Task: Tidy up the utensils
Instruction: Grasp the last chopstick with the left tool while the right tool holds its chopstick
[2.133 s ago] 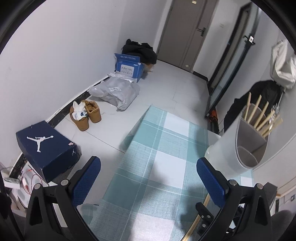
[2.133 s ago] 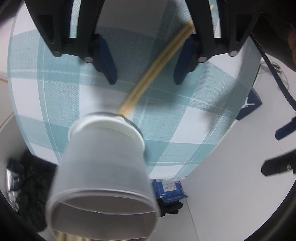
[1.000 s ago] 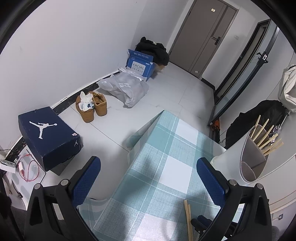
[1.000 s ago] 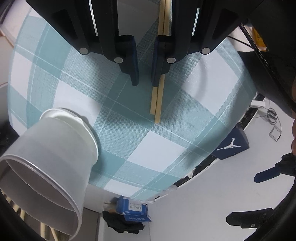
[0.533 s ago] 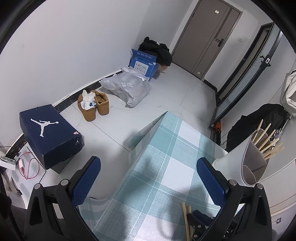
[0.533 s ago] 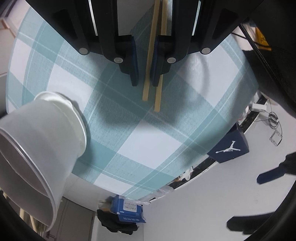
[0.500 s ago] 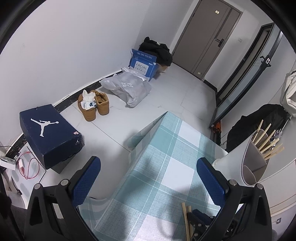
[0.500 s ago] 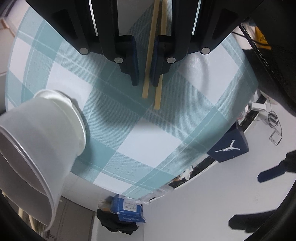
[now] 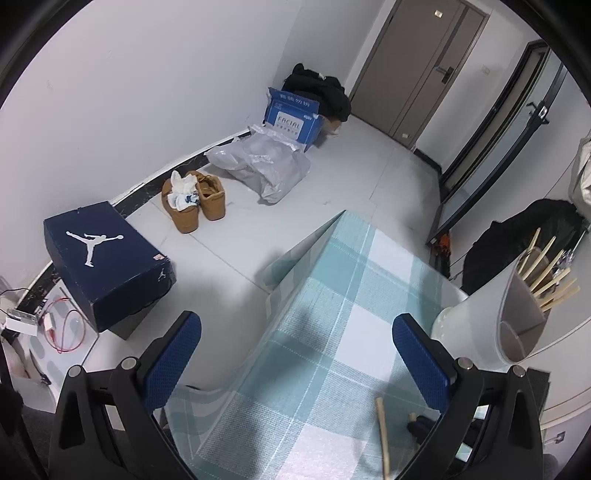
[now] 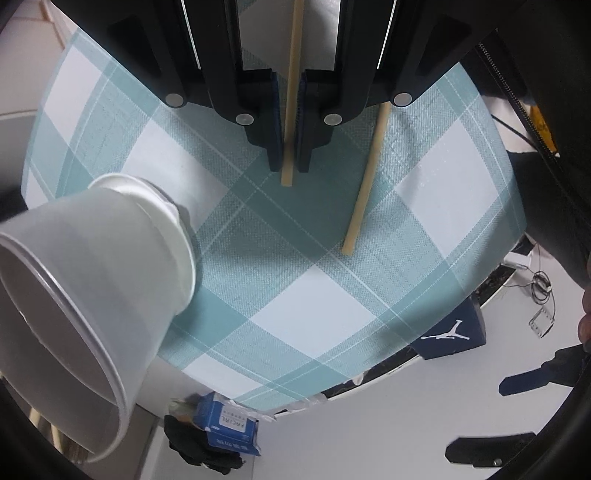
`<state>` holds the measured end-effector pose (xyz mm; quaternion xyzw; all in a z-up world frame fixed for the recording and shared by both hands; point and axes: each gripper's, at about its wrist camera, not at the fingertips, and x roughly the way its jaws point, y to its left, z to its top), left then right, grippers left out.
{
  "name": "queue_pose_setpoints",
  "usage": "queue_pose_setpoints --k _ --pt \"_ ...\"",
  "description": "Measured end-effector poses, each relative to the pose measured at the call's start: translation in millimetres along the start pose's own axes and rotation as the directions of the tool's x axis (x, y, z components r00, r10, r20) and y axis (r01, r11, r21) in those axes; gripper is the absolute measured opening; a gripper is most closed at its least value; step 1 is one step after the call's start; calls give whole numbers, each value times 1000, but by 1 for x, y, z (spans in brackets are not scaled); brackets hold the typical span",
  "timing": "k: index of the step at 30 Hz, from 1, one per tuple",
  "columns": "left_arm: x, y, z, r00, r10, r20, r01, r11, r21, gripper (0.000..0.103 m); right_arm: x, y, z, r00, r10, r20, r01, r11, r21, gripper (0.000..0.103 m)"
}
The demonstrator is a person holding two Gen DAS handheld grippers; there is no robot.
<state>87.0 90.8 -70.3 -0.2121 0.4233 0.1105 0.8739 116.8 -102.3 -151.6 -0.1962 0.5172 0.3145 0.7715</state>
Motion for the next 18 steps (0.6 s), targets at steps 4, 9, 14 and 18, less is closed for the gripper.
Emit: queue_pose_setpoints --k 4,9,14,18 --pt "10 -4 -7 999 18 -50 -16 999 31 102 2 2 8 1000 6 15 -6 1000 -2 6" --pt "25 -22 -21 986 -31 -162 49 993 110 102 -3 -8 5 997 54 55 -57 997 57 5" --pt "38 -45 -38 963 -24 -268 75 980 184 101 -47 -45 -2 966 106 238 -163 958 235 5" --pt "52 -62 -50 940 28 -339 55 971 233 97 -89 -76 -15 905 109 411 -253 915 314 5"
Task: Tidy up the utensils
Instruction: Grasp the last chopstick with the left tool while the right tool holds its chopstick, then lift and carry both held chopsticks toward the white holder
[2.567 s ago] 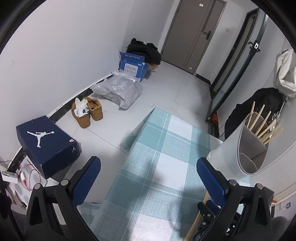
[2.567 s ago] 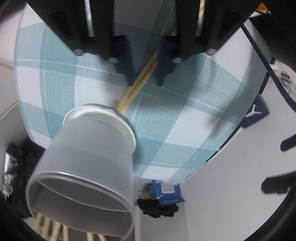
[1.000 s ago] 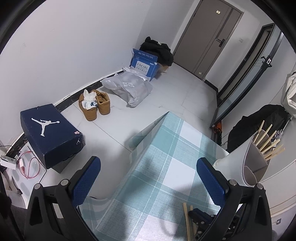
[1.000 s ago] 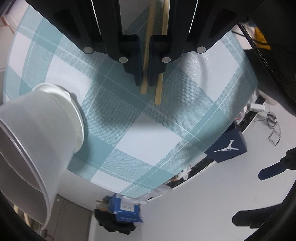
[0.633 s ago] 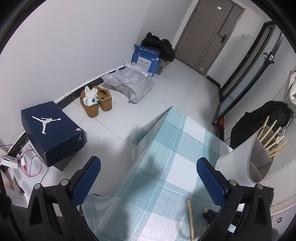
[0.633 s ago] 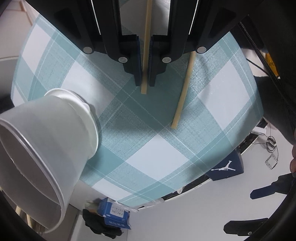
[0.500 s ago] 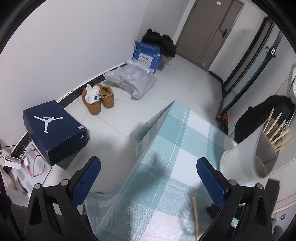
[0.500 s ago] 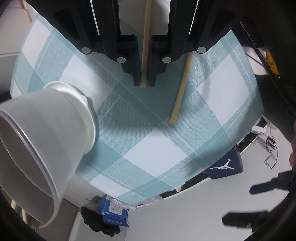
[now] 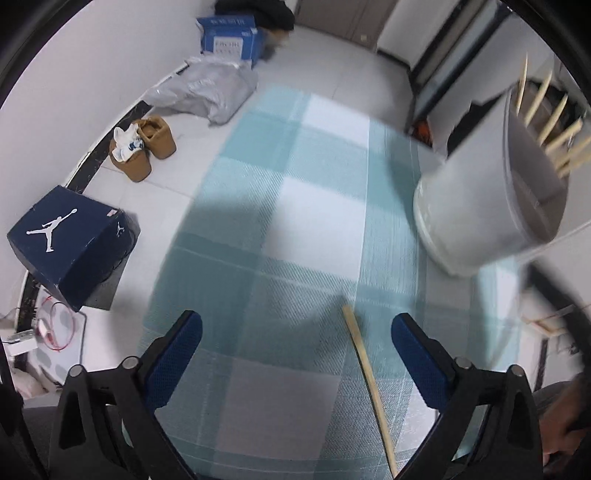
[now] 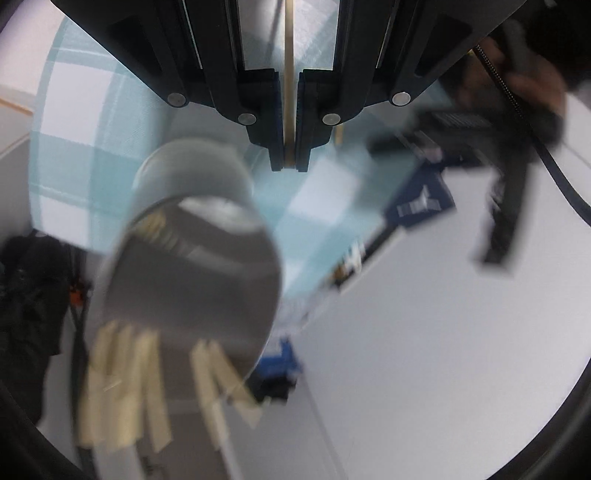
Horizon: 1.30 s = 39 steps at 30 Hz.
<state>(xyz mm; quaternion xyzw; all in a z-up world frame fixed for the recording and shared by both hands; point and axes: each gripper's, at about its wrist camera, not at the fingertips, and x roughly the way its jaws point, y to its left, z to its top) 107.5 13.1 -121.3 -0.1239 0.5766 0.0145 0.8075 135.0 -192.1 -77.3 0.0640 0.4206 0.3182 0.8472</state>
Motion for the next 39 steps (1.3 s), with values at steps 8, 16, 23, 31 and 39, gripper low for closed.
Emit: queue_pose_setpoints --k 8,16,23,31,39 --pt "15 -26 -2 996 45 -79 -42 998 47 65 -53 -45 -1 985 56 165 -81 985 151 5" --pt "20 -49 -3 981 179 -71 -174 982 72 17 -86 -62 -6 962 63 266 -116 975 189 5" --pt "23 -60 -4 983 179 -50 -178 984 24 3 -100 -69 -7 952 51 302 -117 972 204 5" --pt "-20 -61 6 984 108 142 -106 994 -22 3 -115 -65 -11 940 15 342 -81 980 179 5" --pt "-83 -75 -1 933 15 359 -28 999 29 3 -113 -53 -14 933 -15 359 -45 987 157 5"
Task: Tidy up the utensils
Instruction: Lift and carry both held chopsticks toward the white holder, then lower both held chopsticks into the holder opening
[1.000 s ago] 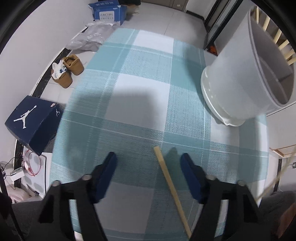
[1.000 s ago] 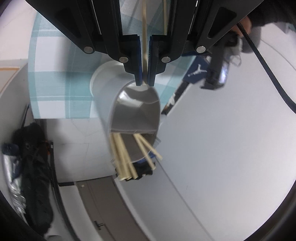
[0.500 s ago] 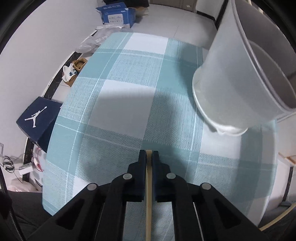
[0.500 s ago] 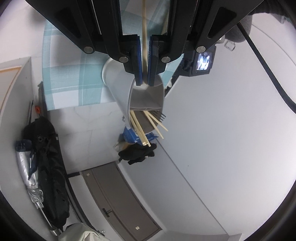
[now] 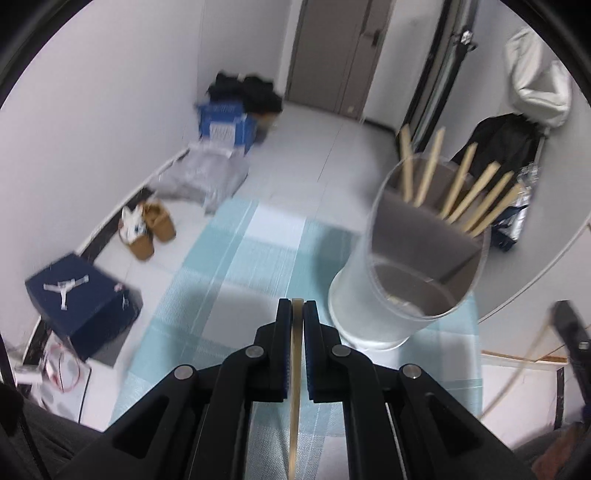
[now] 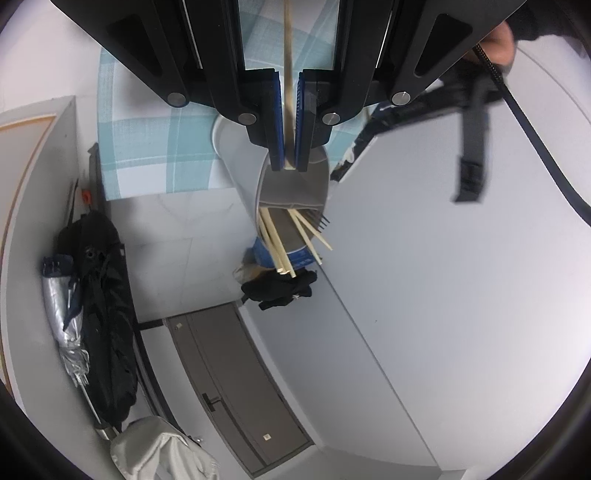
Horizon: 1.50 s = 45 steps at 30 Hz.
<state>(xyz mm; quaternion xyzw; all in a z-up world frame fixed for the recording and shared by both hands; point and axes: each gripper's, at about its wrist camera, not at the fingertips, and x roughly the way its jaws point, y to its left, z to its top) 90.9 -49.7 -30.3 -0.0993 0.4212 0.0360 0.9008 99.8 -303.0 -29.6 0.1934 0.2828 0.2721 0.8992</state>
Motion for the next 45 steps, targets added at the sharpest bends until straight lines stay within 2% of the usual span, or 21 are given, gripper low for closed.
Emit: queue_pose_setpoints --k 3,7,12,17,24,29,36,45 --pt "-12 -4 1 999 -32 44 31 999 19 3 1 6 -3 1000 -18 0 18 1000 -24 5" --pt "-12 6 3 996 -64 63 63 998 27 3 3 16 -8 999 -50 1 50 997 -55 5" --pt "-15 8 5 994 -92 56 90 995 41 3 4 29 -12 996 -90 7 90 991 -101 5" --pt "-26 4 9 991 -118 59 113 991 71 3 2 37 -10 994 -107 23 109 989 -101 5" --pt "-45 2 26 983 -169 76 161 981 109 3 -6 44 8 990 -124 73 130 987 -99 5" --pt "-66 -5 46 967 -229 114 213 967 138 3 -8 49 28 987 -123 104 133 987 -91 5" --pt "-90 -14 86 935 -316 162 292 943 160 3 -8 63 69 978 -115 176 137 984 -117 5" --pt "-88 -18 137 897 -373 237 352 928 125 3 2 68 127 952 -112 286 158 977 -142 5"
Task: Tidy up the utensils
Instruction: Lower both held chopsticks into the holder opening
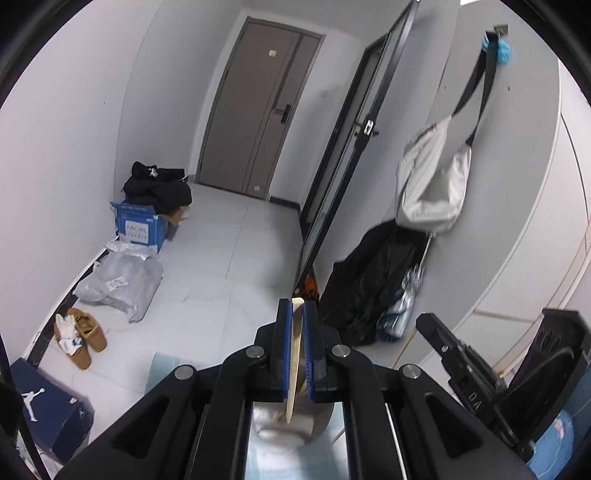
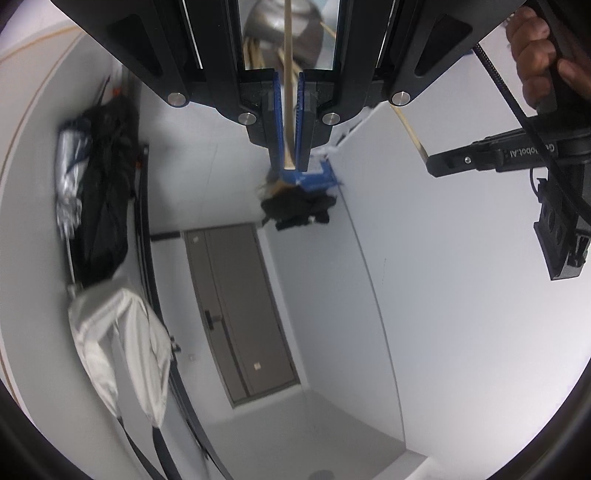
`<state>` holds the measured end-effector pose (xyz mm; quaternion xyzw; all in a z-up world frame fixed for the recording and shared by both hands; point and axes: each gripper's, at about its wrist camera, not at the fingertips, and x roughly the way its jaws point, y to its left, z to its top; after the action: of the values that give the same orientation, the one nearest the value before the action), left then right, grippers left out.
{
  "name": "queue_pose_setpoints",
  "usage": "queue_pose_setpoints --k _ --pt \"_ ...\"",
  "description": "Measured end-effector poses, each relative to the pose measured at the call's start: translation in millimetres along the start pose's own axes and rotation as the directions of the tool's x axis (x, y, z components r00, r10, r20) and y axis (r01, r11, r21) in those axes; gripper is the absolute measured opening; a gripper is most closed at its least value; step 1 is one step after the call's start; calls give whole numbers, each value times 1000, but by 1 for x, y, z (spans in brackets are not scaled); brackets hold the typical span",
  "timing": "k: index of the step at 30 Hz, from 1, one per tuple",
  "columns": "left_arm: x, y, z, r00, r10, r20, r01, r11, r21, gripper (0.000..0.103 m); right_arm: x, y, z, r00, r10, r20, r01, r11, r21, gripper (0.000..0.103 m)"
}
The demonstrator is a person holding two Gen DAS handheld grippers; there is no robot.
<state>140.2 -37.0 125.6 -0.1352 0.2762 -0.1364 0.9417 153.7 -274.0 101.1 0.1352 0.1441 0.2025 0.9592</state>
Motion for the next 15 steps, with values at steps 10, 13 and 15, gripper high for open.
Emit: queue_pose_setpoints --k 10,13,15 --pt "38 2 9 1000 -29 -5 29 999 -18 3 36 -2 20 997 -11 76 14 999 -44 5" --pt "52 5 8 999 -28 -26 27 999 -20 3 46 -7 17 997 -17 75 20 999 -46 5" --pt "60 8 5 999 -22 -41 21 1000 -21 3 52 -9 13 997 -22 73 26 998 -52 5"
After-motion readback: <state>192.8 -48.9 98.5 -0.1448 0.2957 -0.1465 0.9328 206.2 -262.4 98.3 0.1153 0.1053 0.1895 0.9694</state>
